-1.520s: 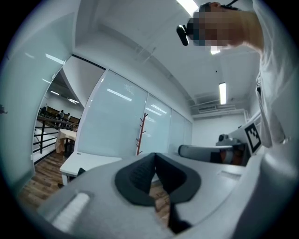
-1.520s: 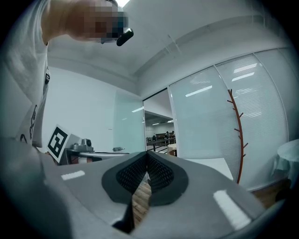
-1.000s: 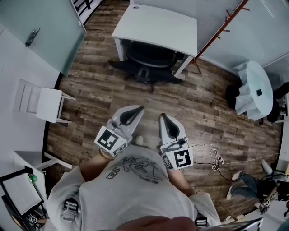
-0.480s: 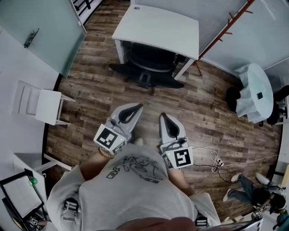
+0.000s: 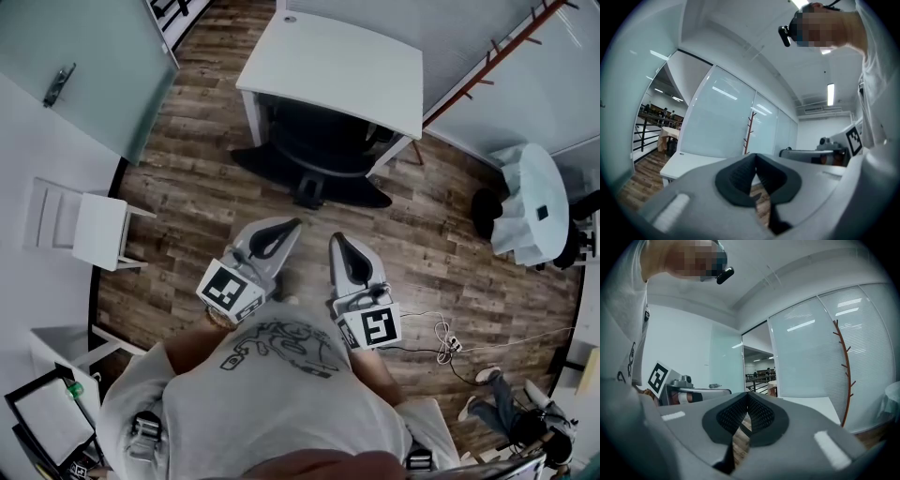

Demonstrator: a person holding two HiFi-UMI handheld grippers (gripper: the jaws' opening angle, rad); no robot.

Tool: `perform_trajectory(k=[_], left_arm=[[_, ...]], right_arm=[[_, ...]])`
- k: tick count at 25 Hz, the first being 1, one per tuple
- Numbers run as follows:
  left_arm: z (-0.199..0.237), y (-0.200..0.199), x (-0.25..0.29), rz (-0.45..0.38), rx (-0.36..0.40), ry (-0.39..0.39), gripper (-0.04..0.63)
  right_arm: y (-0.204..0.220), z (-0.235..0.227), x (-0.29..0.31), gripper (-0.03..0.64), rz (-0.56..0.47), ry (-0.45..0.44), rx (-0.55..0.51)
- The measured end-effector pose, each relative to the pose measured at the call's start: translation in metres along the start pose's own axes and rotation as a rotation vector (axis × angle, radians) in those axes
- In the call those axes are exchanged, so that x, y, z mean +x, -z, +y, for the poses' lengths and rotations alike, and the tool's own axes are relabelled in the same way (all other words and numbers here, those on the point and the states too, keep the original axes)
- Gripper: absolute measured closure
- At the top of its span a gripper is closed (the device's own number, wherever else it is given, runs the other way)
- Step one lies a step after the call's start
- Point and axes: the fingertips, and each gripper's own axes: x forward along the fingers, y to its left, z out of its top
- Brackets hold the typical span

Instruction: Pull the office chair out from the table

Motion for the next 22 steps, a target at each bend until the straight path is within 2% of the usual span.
perform_trajectory(k=[12,22], left_arm=[[0.112,-0.027,0.035,-0.016,0.001,0.036,0.592],[0.175,-0.021,0.048,0.016,-0.023,0.056,0.592]], right_arm=[[-0.013,-0.023,0.119,0.612,0.018,0.001,-0.029],[-0.007,-0.033,0.189,0.612,0.044,0.007,-0.041]])
